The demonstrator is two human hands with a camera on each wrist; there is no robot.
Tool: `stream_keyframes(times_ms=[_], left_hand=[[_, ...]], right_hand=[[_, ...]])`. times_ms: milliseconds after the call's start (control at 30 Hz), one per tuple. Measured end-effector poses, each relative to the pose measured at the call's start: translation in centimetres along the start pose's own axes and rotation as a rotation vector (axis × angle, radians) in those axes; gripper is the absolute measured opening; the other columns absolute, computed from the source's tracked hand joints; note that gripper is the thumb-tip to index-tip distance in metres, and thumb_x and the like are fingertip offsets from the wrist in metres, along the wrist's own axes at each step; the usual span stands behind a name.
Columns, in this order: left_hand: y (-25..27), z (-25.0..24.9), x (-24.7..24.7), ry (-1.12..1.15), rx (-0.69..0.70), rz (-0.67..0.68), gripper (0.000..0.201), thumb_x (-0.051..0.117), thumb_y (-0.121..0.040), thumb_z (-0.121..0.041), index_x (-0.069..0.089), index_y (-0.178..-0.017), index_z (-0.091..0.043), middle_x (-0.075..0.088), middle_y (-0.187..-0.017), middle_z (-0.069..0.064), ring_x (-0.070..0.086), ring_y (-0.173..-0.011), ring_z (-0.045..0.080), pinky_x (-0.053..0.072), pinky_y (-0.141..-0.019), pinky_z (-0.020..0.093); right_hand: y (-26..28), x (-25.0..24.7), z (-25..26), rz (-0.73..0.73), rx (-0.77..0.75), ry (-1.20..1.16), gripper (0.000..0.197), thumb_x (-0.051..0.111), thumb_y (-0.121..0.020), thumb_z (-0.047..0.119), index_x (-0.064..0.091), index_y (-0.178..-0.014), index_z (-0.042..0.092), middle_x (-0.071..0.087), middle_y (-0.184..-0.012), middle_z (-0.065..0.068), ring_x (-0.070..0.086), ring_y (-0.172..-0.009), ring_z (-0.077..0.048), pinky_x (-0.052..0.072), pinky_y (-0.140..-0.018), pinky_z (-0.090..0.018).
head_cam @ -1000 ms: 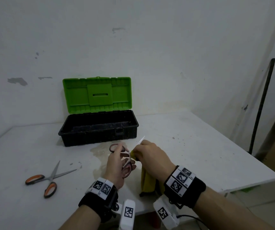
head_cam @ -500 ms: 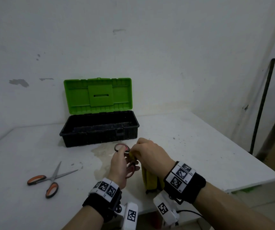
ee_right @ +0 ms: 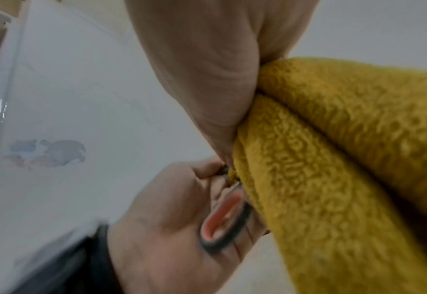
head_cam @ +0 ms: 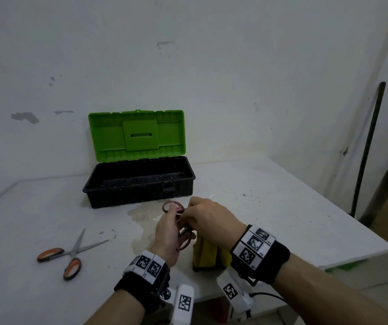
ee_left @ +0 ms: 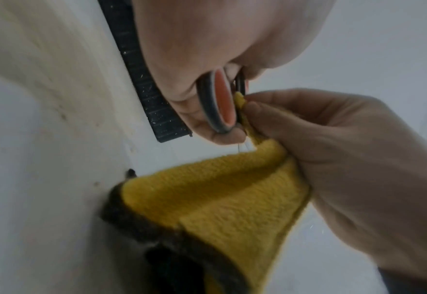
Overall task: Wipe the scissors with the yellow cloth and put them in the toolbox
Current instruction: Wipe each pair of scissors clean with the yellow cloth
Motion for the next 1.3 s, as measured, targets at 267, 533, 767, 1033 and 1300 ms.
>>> stream_keyframes(times_ms=[267,533,767,1033,1300], left_hand=[[-0.4,-0.2,-0.3,-0.037,0.022,0.013,0.029,0.046,-0.100,-0.030,0.058,-0.088,-0.006,0.061,-0.075,0.016,0.059,-0.059,0.024,0.048,-0.049,0.034],[-0.3,-0.2,0.2,-0.057,0.034,0.021,0.037,0.043,-0.104,-0.034,0.062,-0.092,-0.005,0.064,-0.072,0.014,0.062,-0.066,0.026,0.050,-0.055,0.036],[-0.7,-0.2,-1.1,-0.045,0.005,-0.043,0.034,0.046,-0.103,-0.031,0.062,-0.101,-0.001,0.060,-0.085,0.019,0.056,-0.060,0.027,0.050,-0.051,0.033],[-0.4,0.4,-0.2,-0.100,0.009,0.029,0.041,0.040,-0.105,-0.034,0.061,-0.100,0.001,0.065,-0.080,0.019,0.062,-0.066,0.029,0.050,-0.050,0.033],[-0.4,0.2,0.0,-0.058,0.009,0.007,0.035,0.044,-0.104,-0.034,0.059,-0.099,-0.003,0.063,-0.086,0.021,0.062,-0.073,0.028,0.050,-0.051,0.034]], right_hand=[[0.8,0.0,-0.8,0.020,-0.008,-0.145,0.021,0.056,-0.096,0.023,0.074,-0.105,0.021,0.059,-0.100,-0.001,0.060,-0.088,-0.019,0.053,-0.080,-0.034],[0.5,0.9,-0.1,0.007,-0.037,-0.038,0.019,0.053,-0.096,0.017,0.068,-0.105,0.023,0.051,-0.101,0.001,0.058,-0.082,-0.020,0.053,-0.069,-0.036],[0.8,-0.4,-2.0,0.013,0.010,-0.002,0.018,0.053,-0.098,0.022,0.070,-0.105,0.024,0.052,-0.105,0.003,0.058,-0.087,-0.019,0.051,-0.072,-0.032],[0.9,0.6,-1.0,0.055,-0.079,0.014,0.019,0.056,-0.096,0.018,0.069,-0.109,0.023,0.052,-0.104,0.000,0.057,-0.082,-0.020,0.050,-0.065,-0.036],[1.0,0.2,-1.5,-0.026,-0.037,-0.045,0.021,0.051,-0.099,0.024,0.070,-0.104,0.020,0.055,-0.101,-0.001,0.060,-0.082,-0.023,0.052,-0.072,-0.038]])
Point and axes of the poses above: each hand's wrist, its own y-axis away from the middle knuckle, its own x-axis out of the palm, z = x × y, the point moved 2 cm from there along -y, towards the middle knuckle
